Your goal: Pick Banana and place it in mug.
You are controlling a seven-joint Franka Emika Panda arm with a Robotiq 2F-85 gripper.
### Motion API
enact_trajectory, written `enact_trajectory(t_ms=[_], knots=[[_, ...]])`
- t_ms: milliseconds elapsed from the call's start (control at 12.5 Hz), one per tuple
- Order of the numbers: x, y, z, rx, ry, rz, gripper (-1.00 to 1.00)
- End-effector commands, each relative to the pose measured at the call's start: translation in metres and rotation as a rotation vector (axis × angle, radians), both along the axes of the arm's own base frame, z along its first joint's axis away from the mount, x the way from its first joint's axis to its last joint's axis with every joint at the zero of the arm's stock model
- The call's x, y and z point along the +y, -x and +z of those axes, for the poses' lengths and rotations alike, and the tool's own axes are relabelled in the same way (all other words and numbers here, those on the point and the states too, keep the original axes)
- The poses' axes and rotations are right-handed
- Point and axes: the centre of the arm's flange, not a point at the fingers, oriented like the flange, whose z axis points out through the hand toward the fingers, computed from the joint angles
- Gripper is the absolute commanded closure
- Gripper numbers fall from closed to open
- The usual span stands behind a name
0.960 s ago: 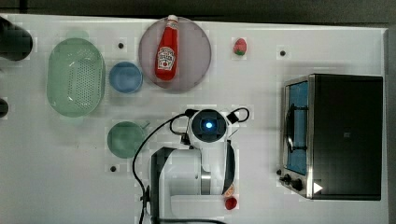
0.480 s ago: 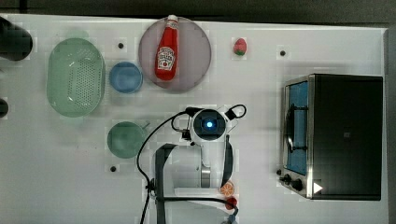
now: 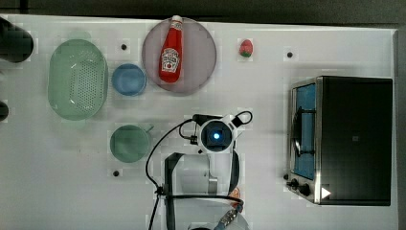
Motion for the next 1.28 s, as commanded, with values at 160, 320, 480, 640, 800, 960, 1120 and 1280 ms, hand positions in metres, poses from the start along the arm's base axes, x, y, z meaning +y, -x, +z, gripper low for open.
enact_trajectory(t_ms=[160,320,480,640,800,960,1120,1280], knots=[[-0.004,-0.015,0.025,-0.061,-0.004,0.01,0.37],[-0.011,-0.022,0.052,-0.103,-0.005,-0.013,0.37],[-0.015,-0.023,0.095,-0.093,-0.007,-0.026,0.37],[-0.015,-0.025,0.156,-0.091,-0.009,-0.028,0.37],[-0.01,-0.02,0.203,-0.072,-0.011,-0.02,0.37],[0.003,-0.015,0.249,-0.074,-0.008,-0.024,0.37],[0.027,-0.007,0.287,-0.067,0.004,-0.059,0.37],[0.065,0.001,0.302,-0.049,-0.016,-0.115,0.37]])
